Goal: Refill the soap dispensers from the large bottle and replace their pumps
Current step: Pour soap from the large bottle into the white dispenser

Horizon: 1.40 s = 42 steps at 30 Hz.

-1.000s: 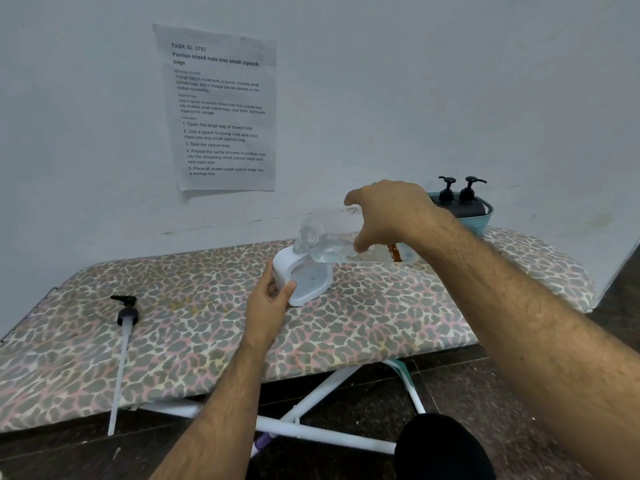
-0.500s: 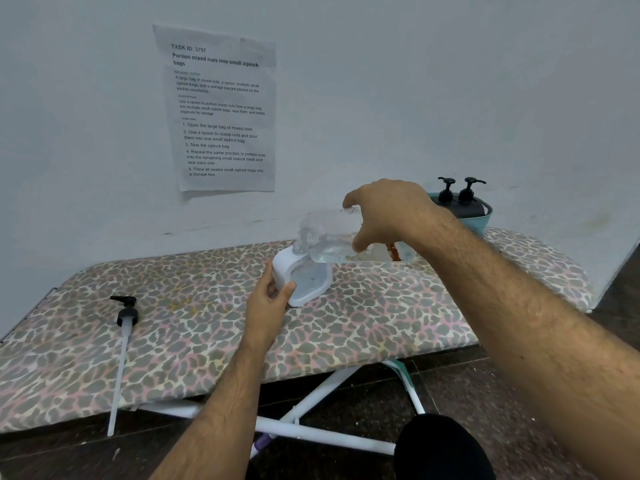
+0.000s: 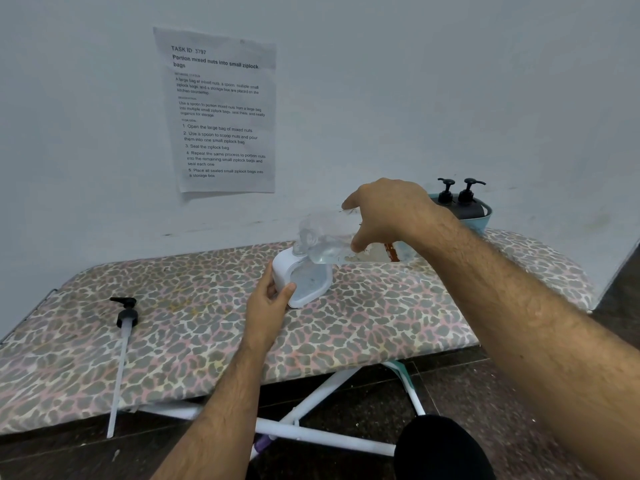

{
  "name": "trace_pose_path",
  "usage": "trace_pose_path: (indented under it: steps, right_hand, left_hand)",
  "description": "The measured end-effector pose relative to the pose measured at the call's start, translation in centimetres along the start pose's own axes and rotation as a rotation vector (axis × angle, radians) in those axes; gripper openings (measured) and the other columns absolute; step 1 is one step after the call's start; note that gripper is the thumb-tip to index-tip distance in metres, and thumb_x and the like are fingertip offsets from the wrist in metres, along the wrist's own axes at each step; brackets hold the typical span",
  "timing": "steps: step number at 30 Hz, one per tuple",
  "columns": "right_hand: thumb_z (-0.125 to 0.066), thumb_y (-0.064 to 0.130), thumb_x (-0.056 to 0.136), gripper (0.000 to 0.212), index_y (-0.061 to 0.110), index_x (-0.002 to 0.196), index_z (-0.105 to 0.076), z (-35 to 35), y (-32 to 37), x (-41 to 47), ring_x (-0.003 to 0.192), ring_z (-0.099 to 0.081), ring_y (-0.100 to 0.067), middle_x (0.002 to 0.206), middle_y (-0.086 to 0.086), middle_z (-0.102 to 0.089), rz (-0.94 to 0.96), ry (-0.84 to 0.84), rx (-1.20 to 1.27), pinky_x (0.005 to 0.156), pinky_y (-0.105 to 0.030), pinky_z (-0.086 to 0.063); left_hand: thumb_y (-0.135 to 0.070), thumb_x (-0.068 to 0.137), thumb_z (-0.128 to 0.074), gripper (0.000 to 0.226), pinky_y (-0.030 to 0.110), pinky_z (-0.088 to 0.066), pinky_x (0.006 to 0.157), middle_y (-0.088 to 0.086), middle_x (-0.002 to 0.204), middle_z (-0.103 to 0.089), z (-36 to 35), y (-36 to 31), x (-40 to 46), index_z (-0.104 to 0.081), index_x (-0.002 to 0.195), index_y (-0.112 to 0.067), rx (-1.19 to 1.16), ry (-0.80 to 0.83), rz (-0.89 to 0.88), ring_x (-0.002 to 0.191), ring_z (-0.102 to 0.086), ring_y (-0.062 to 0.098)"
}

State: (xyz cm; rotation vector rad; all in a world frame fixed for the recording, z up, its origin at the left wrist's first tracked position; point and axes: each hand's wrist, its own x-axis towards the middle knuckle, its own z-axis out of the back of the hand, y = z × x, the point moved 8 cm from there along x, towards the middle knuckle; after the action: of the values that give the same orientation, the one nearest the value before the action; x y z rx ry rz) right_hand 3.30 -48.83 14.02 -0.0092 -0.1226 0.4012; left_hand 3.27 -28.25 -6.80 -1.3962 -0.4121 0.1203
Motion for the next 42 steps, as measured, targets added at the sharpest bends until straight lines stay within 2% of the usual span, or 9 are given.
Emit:
trace_pose_path:
  steps: [4,11,16,19,23,26,28,32,42]
  right_hand:
    - [-0.077,0.045,0.078,0.073,0.033,0.143,-0.047,0.1,0.1,0.0,0.118,-0.055,-0.016,0.130,0.007,-0.060,-0.001,0.006,-0.001,0.085,-0.033,-0.046]
    - [-0.077,0.045,0.078,0.073,0.032,0.143,-0.047,0.3,0.3,0.1,0.117,-0.056,-0.016,0.130,0.007,-0.060,0.002,0.000,-0.013,0.082,-0.033,-0.045]
    - [-0.077,0.045,0.077,0.074,0.032,0.143,-0.047,0.3,0.4,0.3,0.118,-0.056,-0.016,0.130,0.007,-0.060,0.009,-0.007,-0.028,0.081,-0.033,-0.045]
    - [-0.077,0.046,0.077,0.074,0.032,0.143,-0.047,0.3,0.4,0.3,0.117,-0.056,-0.017,0.129,0.007,-0.060,0.013,-0.010,-0.034,0.081,-0.033,-0.045]
    - [-0.076,0.046,0.077,0.073,0.032,0.143,-0.047,0.2,0.4,0.4,0.116,-0.057,-0.016,0.126,0.007,-0.061,0.020,-0.019,-0.032,0.078,-0.032,-0.044]
    - [-0.076,0.045,0.078,0.073,0.031,0.143,-0.047,0.2,0.4,0.5,0.115,-0.057,-0.016,0.125,0.007,-0.062,0.021,-0.019,-0.029,0.078,-0.032,-0.044]
    - [-0.075,0.045,0.078,0.072,0.031,0.143,-0.047,0.2,0.4,0.5,0.114,-0.057,-0.016,0.125,0.007,-0.062,0.024,-0.020,-0.031,0.077,-0.032,-0.044]
    - [-0.075,0.045,0.079,0.071,0.031,0.143,-0.047,0.0,0.4,0.5,0.113,-0.058,-0.016,0.125,0.007,-0.062,0.029,-0.022,-0.032,0.075,-0.031,-0.043]
    - [-0.076,0.042,0.076,0.061,0.027,0.132,-0.057,0.2,0.6,0.9,0.102,-0.061,-0.017,0.113,0.005,-0.066,0.035,-0.039,-0.063,0.071,-0.031,-0.046]
  left_hand:
    - [-0.020,0.093,-0.065,0.065,0.012,-0.053,0.072,-0.012,0.128,-0.053,0.0,-0.1,0.0,-0.036,0.150,-0.032,0.028,0.002,-0.005,0.099,-0.054,-0.014]
    - [-0.019,0.094,-0.065,0.065,0.022,-0.057,0.080,-0.013,0.127,-0.054,0.0,-0.1,0.0,-0.036,0.150,-0.033,0.011,0.000,0.003,0.100,-0.056,-0.011]
    - [-0.018,0.094,-0.064,0.064,0.010,-0.053,0.072,-0.013,0.127,-0.052,0.0,-0.1,0.0,-0.035,0.151,-0.030,0.030,-0.001,-0.007,0.099,-0.055,-0.011]
    - [-0.019,0.093,-0.065,0.064,0.025,-0.056,0.086,-0.008,0.132,-0.055,0.1,0.1,0.0,-0.037,0.149,-0.032,0.020,-0.008,-0.001,0.109,-0.059,0.000]
    - [-0.020,0.092,-0.067,0.065,0.029,-0.056,0.085,-0.005,0.131,-0.054,0.2,0.5,0.1,-0.037,0.149,-0.032,-0.004,-0.028,0.025,0.113,-0.059,0.007]
    - [-0.025,0.091,-0.069,0.067,0.044,-0.052,0.099,0.003,0.142,-0.051,0.4,1.2,0.4,-0.036,0.150,-0.030,0.003,-0.038,0.052,0.125,-0.054,0.017]
    - [-0.025,0.091,-0.069,0.067,0.048,-0.051,0.100,0.005,0.144,-0.051,0.4,1.4,0.5,-0.036,0.149,-0.028,0.005,-0.045,0.065,0.126,-0.054,0.019]
    - [-0.023,0.090,-0.070,0.062,0.038,-0.056,0.090,0.009,0.139,-0.055,0.3,1.5,0.5,-0.036,0.142,-0.025,-0.021,-0.057,0.075,0.119,-0.058,0.021]
    - [-0.026,0.090,-0.070,0.056,0.032,-0.055,0.083,0.008,0.133,-0.058,0.3,1.7,0.7,-0.040,0.138,-0.026,-0.016,-0.052,0.058,0.115,-0.061,0.020]
